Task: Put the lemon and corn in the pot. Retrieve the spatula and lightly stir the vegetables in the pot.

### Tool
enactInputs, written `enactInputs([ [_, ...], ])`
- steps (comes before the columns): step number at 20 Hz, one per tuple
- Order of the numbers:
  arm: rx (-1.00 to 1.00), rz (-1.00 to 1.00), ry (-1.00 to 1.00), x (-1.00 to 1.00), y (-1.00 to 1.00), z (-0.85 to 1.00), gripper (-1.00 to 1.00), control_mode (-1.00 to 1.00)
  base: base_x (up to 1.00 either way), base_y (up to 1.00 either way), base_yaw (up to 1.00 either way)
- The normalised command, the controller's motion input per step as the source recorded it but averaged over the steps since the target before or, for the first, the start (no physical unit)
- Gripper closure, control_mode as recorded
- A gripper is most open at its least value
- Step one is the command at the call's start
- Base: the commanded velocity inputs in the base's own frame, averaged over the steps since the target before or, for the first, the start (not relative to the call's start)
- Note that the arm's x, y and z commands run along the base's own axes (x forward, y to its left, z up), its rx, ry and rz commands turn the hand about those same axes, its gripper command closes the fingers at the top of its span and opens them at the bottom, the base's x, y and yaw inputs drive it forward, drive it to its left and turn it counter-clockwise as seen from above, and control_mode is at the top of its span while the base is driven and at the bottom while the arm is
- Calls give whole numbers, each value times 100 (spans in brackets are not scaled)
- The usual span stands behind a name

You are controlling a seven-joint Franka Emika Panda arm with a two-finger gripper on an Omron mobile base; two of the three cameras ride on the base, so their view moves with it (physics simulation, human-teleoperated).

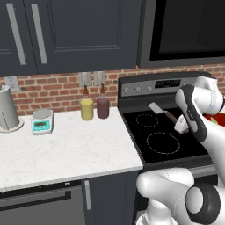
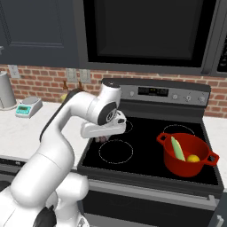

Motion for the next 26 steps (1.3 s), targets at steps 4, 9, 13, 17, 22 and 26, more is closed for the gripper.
enactInputs([
  [4, 0, 13, -1, 5, -27, 34, 100, -100, 0, 0, 0],
  [9, -2, 0, 0, -6, -67, 50, 100, -100, 0, 0, 0],
  [13, -4, -7, 0, -4, -66, 43, 100, -100, 0, 0, 0],
  [17, -13, -12, 0, 0, -70, 27, 100, -100, 0, 0, 0],
  [22, -18, -13, 0, 0, -64, 6, 100, -100, 0, 0, 0],
  [26, -18, -5, -6, 0, -67, 0, 100, -100, 0, 0, 0],
])
